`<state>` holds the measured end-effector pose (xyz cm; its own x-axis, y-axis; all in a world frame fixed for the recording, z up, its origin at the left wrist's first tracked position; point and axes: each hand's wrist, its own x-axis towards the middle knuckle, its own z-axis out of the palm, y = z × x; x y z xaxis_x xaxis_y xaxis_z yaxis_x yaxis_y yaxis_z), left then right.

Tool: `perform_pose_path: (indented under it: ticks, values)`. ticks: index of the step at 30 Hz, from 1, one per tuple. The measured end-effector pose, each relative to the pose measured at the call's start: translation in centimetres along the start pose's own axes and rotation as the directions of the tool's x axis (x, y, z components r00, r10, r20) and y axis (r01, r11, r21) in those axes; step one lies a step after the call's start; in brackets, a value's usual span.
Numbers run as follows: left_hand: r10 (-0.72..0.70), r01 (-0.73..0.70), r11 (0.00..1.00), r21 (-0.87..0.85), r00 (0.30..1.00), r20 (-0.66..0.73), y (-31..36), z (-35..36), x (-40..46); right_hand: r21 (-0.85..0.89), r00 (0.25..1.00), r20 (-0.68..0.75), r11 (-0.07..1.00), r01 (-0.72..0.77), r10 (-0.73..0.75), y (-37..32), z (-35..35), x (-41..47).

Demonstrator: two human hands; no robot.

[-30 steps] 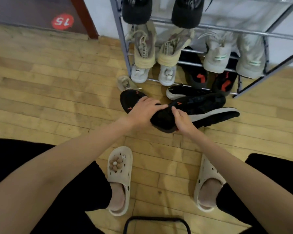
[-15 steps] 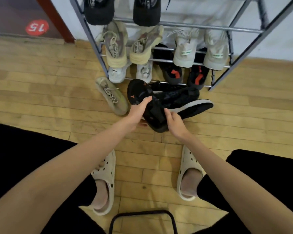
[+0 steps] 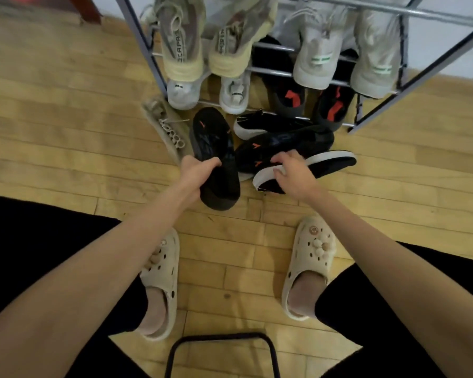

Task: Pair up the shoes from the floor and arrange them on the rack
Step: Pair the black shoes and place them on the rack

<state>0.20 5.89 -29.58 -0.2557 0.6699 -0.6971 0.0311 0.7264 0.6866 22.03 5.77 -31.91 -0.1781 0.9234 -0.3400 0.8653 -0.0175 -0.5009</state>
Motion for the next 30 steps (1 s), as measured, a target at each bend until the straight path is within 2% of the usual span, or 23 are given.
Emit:
perform_pose_path:
  ticks: [3,6,11,16,19,27,30]
  values:
    - [0.017,-0.012,0.997,-0.075,0.998,0.059,0.0,-0.4,-0.1,-0.264,0.994,-0.105,0.965,-0.008,-0.020,1.4,-1.6,3.0]
    - [0.031,-0.020,0.993,-0.120,0.996,0.088,0.0,-0.8,0.1,-0.452,0.999,-0.036,0.892,0.014,-0.033,2.4,-3.0,5.9]
    - [-0.013,0.029,0.984,-0.178,0.996,0.087,0.3,-1.0,0.6,-0.539,0.973,0.114,0.835,-0.109,0.201,4.3,-3.2,8.6]
    - [0.011,0.004,0.986,-0.167,0.996,0.089,0.4,-0.8,0.5,-0.716,0.983,0.060,0.694,-0.079,0.173,4.0,-2.9,8.7]
    - [0.049,-0.037,0.992,-0.119,0.993,0.105,0.3,-0.6,0.1,-0.816,0.974,0.123,0.578,-0.010,0.190,4.3,-3.3,8.2]
    - [0.070,-0.065,0.997,-0.051,0.993,0.100,0.3,-1.1,-1.7,-0.723,0.999,0.011,0.691,-0.026,0.048,5.0,-2.7,3.5]
    - [0.076,-0.072,0.996,-0.048,0.992,0.100,0.7,-1.7,-2.9,-0.661,0.998,-0.044,0.748,-0.062,0.044,4.2,-3.5,1.3]
